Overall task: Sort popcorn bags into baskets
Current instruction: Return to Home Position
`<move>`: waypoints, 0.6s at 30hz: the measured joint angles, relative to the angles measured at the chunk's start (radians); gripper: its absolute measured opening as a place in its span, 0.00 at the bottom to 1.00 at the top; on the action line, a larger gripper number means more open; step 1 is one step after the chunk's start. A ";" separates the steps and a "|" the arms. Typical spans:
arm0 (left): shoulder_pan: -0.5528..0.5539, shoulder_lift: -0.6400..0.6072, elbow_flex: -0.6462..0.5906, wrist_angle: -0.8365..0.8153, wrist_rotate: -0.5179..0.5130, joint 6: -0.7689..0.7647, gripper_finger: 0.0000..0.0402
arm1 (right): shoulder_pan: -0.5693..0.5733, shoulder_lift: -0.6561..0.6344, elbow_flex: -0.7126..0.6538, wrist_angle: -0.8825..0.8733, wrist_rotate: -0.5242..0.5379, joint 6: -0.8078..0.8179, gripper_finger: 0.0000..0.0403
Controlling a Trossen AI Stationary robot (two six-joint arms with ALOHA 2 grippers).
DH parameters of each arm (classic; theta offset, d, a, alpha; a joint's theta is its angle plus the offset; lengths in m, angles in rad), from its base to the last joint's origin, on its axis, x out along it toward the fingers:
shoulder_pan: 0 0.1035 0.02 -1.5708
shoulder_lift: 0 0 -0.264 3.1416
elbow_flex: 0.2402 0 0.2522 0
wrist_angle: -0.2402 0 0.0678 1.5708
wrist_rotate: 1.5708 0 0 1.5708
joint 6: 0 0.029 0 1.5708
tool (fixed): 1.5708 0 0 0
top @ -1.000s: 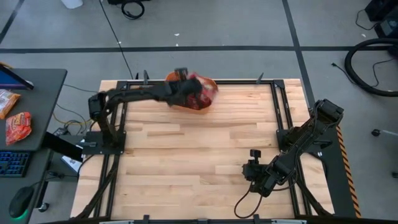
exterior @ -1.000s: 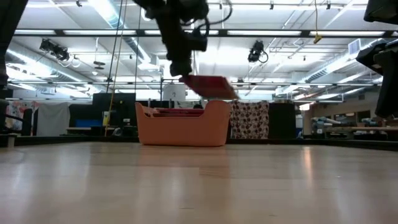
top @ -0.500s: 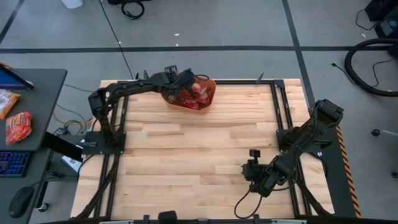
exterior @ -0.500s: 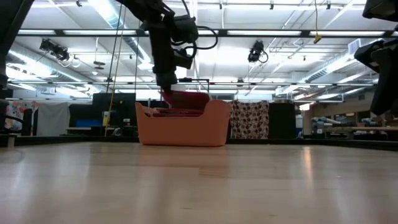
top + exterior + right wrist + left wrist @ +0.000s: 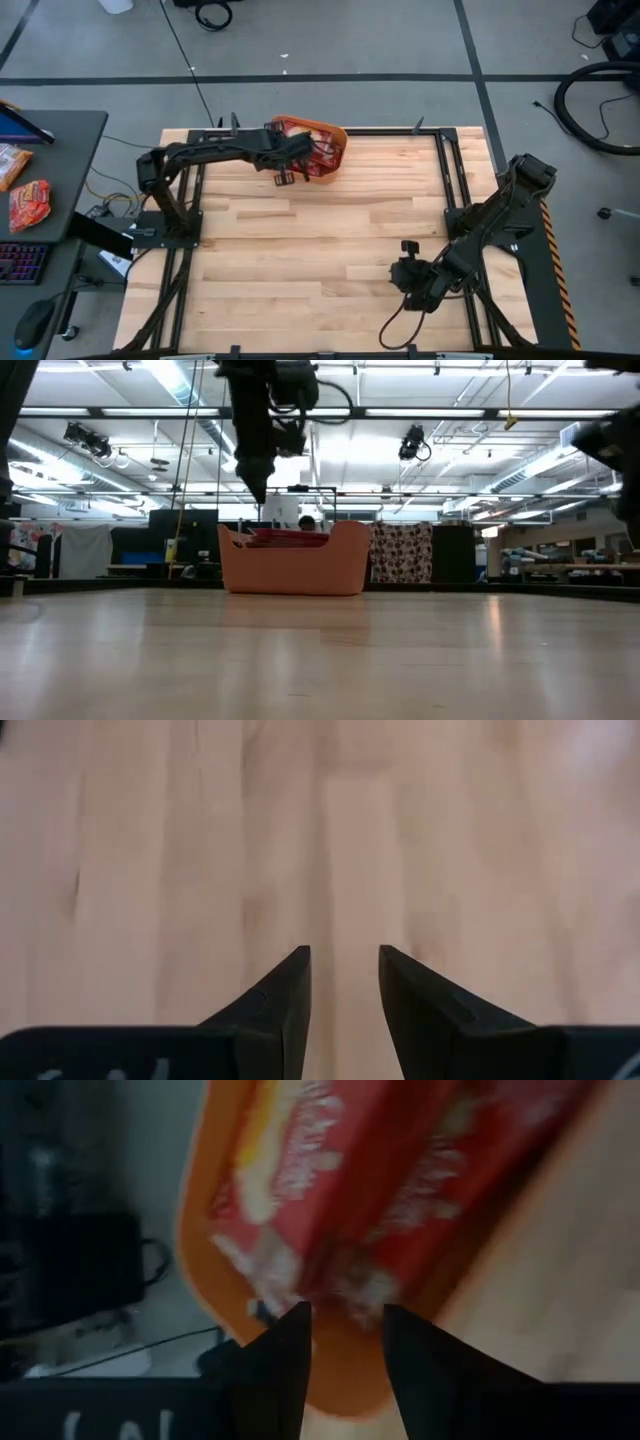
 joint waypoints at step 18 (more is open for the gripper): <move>-0.092 -0.450 -0.496 0.204 0.391 -0.157 0.29 | -0.087 -0.384 -0.349 0.528 0.007 -0.250 0.30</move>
